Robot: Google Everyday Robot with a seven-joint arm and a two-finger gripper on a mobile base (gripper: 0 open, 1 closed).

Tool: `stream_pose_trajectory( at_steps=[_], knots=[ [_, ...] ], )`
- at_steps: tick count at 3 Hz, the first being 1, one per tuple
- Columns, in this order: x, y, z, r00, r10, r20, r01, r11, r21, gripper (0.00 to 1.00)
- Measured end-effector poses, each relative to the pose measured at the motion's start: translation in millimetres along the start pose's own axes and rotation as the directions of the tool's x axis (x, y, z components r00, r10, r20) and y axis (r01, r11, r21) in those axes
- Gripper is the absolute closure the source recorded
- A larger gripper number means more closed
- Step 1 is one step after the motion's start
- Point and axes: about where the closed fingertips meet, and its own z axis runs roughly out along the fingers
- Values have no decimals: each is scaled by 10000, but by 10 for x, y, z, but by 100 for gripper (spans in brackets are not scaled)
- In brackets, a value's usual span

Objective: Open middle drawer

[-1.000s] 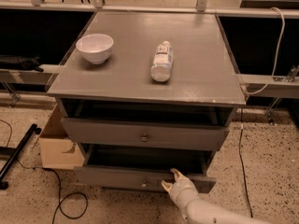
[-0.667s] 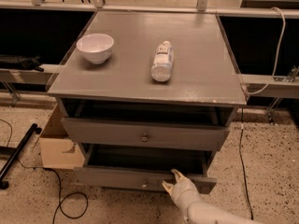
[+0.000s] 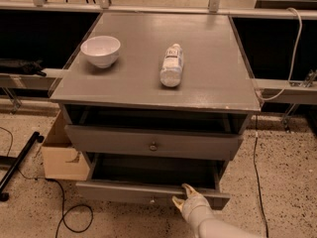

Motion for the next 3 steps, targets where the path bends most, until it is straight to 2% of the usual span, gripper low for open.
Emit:
stream_pose_trajectory(
  at_steps=[3],
  knots=[
    [112,80,-200,10000,-45,-79,45,10000,-39,100]
  ],
)
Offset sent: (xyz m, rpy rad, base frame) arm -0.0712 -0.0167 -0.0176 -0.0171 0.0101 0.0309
